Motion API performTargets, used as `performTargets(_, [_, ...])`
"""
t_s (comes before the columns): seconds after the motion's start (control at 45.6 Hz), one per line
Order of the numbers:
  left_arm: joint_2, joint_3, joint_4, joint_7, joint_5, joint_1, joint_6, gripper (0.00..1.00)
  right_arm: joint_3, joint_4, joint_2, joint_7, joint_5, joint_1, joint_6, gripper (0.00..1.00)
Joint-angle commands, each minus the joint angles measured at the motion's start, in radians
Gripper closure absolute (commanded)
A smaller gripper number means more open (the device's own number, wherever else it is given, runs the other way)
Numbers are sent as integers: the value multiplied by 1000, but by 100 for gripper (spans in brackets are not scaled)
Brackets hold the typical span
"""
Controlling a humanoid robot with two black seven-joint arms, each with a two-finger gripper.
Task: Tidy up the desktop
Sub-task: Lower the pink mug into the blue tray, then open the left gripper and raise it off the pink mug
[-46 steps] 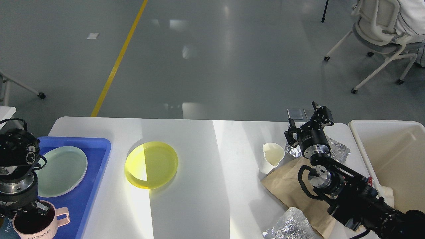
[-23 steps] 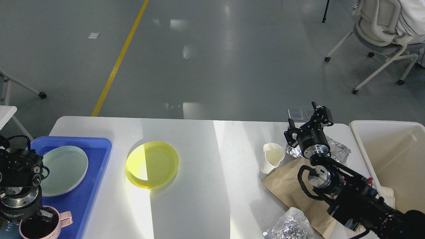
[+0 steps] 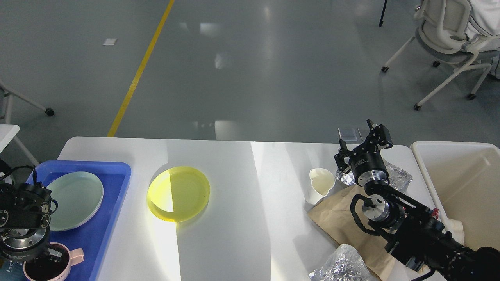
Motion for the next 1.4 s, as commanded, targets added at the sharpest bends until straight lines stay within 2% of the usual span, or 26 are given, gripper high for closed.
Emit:
performTargets(0.0, [-3,-1,2,0,-4,7,28,89,0,0,0,0,0,0,0,0])
performTargets(0.263, [-3,-1,2,0,-8,7,69,69,0,0,0,0,0,0,0,0])
performTargets(0.57, [-3,-1,3,3,-13,1,69,37,0,0,0,0,0,0,0,0])
performTargets(0.679, [-1,-1,5,6,-13,-4,61,12,0,2,-2,0,0,0,0,0])
performTargets(0.876, [0,-1,8,10,-16,-27,48,4,0,0,-2,0,0,0,0,0])
performTargets(0.964, [2,-6,9,9,-16,-50,-15,4,0,0,0,0,0,0,0,0])
performTargets(1.293, [8,-19,48,1,-18,-186,-366,4,0,0,0,0,0,0,0,0])
performTargets(1.38, [10,-51,74,1,-18,-214,-437,4,0,0,0,0,0,0,0,0])
